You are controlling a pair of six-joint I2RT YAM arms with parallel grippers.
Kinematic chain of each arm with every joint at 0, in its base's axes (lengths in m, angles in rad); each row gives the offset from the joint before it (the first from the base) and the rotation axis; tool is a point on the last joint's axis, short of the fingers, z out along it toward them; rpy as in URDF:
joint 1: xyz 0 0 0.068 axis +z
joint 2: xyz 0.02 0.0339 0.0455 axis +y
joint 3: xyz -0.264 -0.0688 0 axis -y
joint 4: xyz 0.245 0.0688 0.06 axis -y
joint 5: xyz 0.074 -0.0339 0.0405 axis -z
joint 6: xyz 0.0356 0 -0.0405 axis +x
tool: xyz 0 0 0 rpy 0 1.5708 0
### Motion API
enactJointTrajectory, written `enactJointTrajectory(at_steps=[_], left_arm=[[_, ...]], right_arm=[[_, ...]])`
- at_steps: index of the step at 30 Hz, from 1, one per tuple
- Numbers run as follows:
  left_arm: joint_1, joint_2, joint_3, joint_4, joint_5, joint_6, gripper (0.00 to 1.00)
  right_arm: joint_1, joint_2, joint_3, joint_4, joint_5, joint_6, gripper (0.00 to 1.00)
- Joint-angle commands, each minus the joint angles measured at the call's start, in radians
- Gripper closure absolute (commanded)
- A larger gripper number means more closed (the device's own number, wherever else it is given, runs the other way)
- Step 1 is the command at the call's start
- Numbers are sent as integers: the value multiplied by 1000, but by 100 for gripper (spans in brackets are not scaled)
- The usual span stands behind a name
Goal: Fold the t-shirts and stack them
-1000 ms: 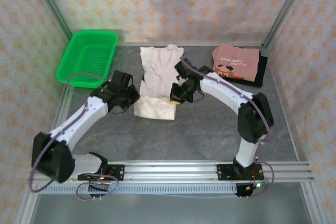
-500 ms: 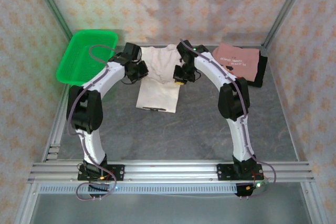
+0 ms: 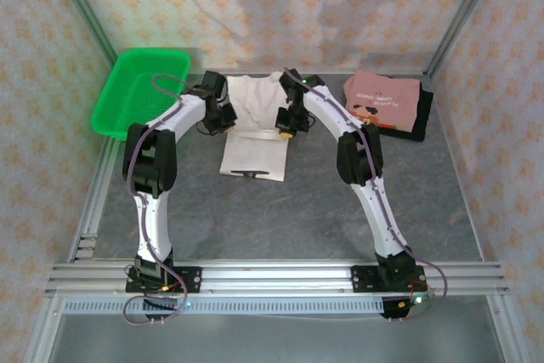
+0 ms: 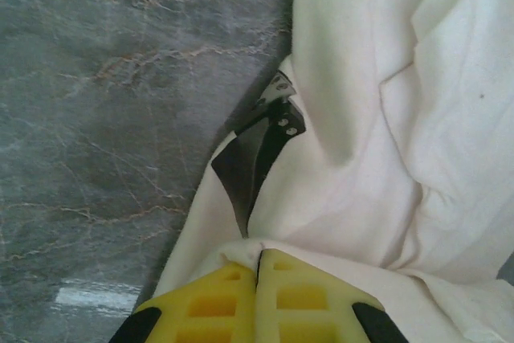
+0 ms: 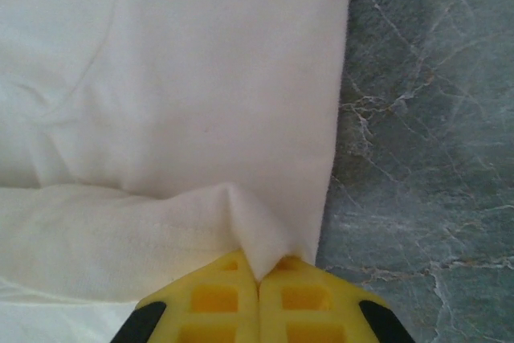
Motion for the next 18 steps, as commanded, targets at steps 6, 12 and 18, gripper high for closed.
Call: enactJointTrajectory(at_steps=[6,12,18], left_arm=[[13,56,64,12,0,-6,96],[15,26,141,34,34,-85,62],[41,-125,98,89,49,-169,39]], right_arm=[[-14,36,37,49,5,59,80],[-48,-97,-21,270,-9,144,54],[-51,-358,-263,412,-19,149,51]])
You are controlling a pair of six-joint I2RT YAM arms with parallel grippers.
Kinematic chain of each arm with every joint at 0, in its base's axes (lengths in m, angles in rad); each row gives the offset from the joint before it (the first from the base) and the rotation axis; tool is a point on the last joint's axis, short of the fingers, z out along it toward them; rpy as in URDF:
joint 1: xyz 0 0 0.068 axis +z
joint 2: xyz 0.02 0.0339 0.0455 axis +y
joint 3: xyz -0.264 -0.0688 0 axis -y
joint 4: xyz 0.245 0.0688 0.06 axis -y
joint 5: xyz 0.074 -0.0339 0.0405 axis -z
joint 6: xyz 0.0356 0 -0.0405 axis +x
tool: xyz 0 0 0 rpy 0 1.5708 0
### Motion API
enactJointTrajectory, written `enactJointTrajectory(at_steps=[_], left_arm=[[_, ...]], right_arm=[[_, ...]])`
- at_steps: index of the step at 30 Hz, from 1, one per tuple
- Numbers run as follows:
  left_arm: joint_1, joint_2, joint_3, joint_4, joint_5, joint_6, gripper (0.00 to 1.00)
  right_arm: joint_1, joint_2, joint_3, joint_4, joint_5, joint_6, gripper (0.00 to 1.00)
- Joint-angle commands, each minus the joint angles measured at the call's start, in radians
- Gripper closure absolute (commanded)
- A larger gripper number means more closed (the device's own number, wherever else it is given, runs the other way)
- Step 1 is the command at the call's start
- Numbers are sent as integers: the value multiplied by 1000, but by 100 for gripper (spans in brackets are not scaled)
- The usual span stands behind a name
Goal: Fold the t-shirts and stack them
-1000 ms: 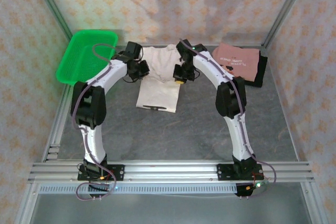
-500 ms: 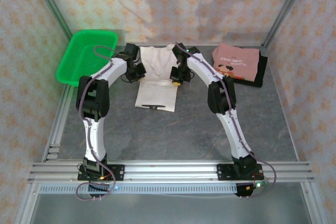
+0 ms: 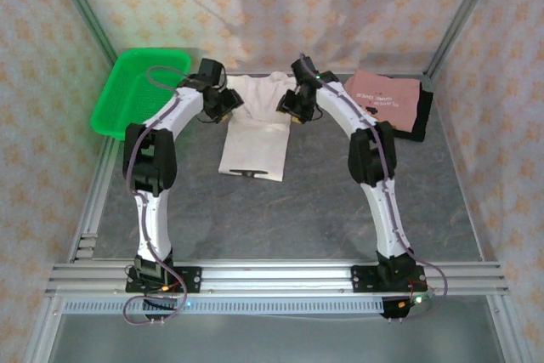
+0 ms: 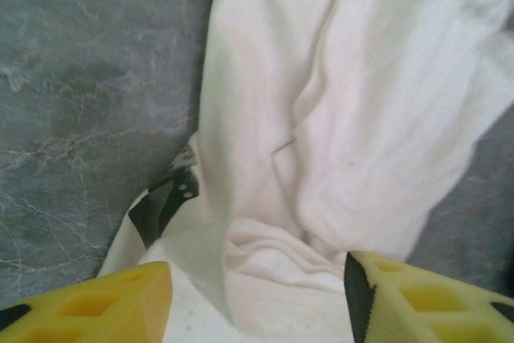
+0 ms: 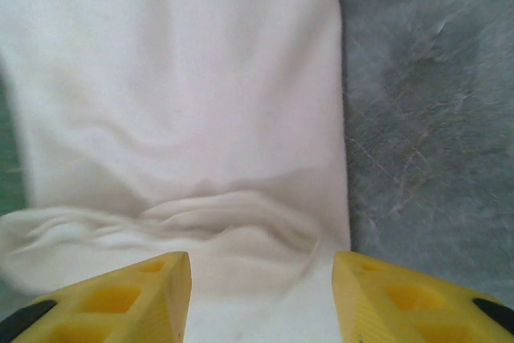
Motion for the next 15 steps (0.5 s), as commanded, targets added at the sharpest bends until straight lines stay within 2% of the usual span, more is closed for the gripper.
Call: enactJointTrajectory(at_steps=[1,6,9,12,15], left_arm=[[27,-147,-29,38,14,-48,38],[26,-310,-192,-26,-14,-14,36],[23,-396,-348,-57,-2,19,36],[19,-486,-534,-66,-15,67,37],[15,-515,-685,-1,76,76,37]], right_arm=[[5,-229,-143,130,-23,27,51],[4,-456,-537,298,-118,109,51],[18,-566,-781,435,-190,196,50],[66,-646,-968,536,-200,272,48],[138,-672,-1092,634,-202,345,47]])
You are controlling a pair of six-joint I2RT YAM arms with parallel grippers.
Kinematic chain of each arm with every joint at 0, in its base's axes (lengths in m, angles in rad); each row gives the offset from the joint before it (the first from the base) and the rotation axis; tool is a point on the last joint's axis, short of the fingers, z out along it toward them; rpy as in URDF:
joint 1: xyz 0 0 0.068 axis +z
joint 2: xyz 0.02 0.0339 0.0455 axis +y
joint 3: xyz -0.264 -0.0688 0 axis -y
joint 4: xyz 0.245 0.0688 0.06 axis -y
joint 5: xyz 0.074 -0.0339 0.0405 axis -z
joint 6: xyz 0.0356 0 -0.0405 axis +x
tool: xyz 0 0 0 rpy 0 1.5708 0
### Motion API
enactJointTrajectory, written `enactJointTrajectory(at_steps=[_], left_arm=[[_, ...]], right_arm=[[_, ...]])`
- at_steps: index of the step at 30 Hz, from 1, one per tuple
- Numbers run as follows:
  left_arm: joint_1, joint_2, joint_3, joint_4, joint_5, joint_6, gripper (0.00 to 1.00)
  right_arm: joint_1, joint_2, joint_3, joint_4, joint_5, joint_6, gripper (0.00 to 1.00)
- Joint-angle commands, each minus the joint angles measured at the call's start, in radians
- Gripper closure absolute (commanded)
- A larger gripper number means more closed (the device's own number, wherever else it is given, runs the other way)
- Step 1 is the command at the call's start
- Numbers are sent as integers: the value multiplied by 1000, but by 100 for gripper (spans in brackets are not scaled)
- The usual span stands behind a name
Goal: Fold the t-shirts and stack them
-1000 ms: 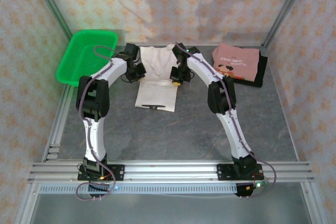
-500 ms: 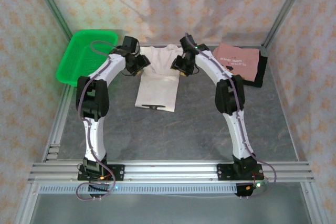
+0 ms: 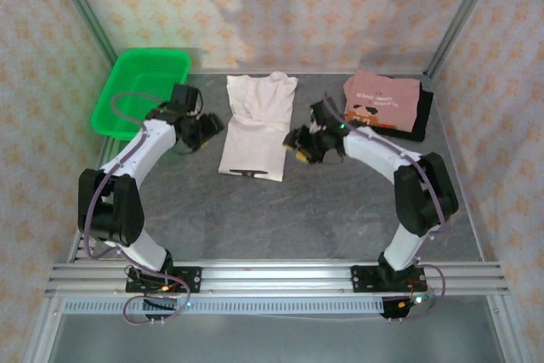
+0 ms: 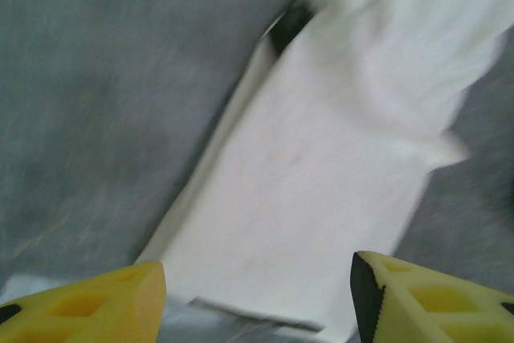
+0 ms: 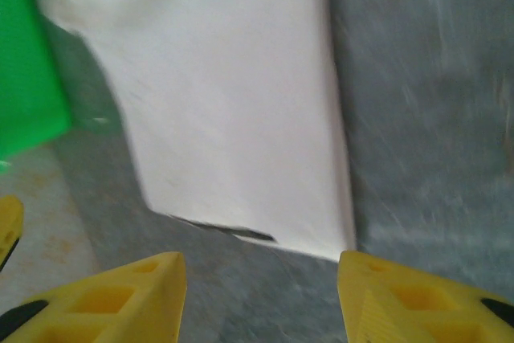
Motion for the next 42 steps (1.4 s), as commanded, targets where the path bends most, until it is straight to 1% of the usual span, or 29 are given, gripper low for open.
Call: enactJointTrajectory(at_steps=[1,4,9,18,21,26,31,35,39,41,42], left_arm=[[-13,-7,-138,8,79,46,38],[-21,-9,-223,74,112,39,39],[-22,32,-271,142,124,21,40],[-22,98,-259,222,111,-9,42],[-21,117,-252,242,104,-18,44],[-22,155,-232,290,121,-40,49],[-36,190,-198,315,143,-53,59],[-70,221,-156,318,132,-73,73],[-111,230,-133,306,103,-95,88],[-113,213,-146,286,89,-99,95],[-111,193,-154,263,77,-89,98]], right_arm=[[78,-36,-114,203,-42,141,47],[129,-5,-194,337,-51,240,48],[158,36,-218,381,-31,271,49],[157,69,-187,309,20,234,52],[152,85,-168,280,35,219,53],[143,106,-142,256,63,213,55],[130,129,-122,218,101,212,68],[122,143,-104,206,122,216,80],[121,130,-122,232,144,250,95],[120,105,-138,226,147,255,100],[120,87,-144,211,146,250,100]])
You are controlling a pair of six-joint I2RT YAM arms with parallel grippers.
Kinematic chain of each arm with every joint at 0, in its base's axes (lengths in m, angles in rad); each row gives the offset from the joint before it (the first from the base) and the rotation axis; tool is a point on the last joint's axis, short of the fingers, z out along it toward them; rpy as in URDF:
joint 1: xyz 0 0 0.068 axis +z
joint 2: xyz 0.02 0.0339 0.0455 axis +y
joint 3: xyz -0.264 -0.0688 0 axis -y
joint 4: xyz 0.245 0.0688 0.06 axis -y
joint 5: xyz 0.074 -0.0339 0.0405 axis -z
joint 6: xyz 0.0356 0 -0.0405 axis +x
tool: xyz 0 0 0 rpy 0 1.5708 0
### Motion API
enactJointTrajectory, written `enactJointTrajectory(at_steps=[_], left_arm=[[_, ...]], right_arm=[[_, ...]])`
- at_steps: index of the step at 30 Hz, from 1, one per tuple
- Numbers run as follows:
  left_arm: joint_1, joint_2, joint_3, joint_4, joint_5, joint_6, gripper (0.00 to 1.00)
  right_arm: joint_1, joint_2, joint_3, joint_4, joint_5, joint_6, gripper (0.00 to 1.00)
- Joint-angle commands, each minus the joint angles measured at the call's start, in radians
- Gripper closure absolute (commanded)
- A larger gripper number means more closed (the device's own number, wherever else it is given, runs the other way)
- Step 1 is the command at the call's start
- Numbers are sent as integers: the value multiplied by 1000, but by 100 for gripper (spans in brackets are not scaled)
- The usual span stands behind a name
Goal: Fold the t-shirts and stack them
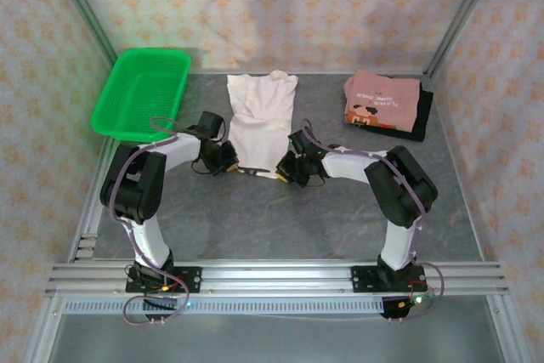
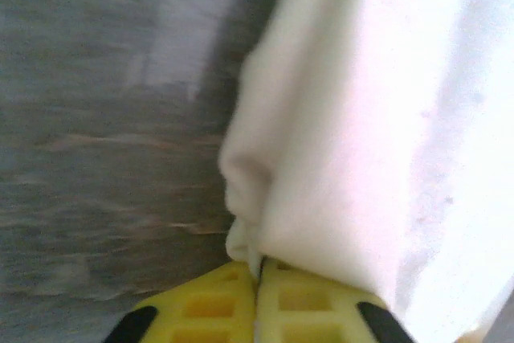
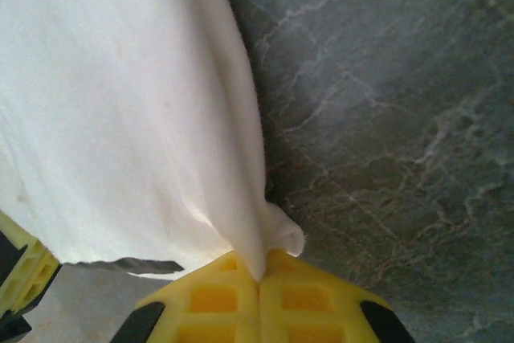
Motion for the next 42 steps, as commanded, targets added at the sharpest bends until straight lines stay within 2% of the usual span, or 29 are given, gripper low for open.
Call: enactJointTrajectory(at_steps=[1,4,9,13,23,27,30,34,42], left_arm=[[-2,-46,-17,-9,-41,9,100],[-2,-140,-65,-79,-68,41,100],[-46,-346,-213,-112,-103,-14,100],[-150,-501,-307,-124,-144,-103,100],[-418,-922,-461,-255,-340,-402,100],[-554,-984,-426,-317,-440,-481,100],[-624,-1006,-365,-390,-516,-506,100],[-636,-1014,-269,-420,-567,-498,100],[-618,-916,-114,-435,-600,-428,100]], right_arm=[[-7,-58,-18,-46,42,2,100],[-7,-142,-49,-99,41,-4,100],[13,-327,-150,-163,41,36,100],[75,-455,-233,-176,21,102,100],[188,-776,-354,-308,55,188,100],[216,-853,-346,-373,53,197,100],[222,-902,-317,-402,58,192,100],[222,-890,-202,-462,69,140,100],[190,-733,18,-544,68,-16,100]])
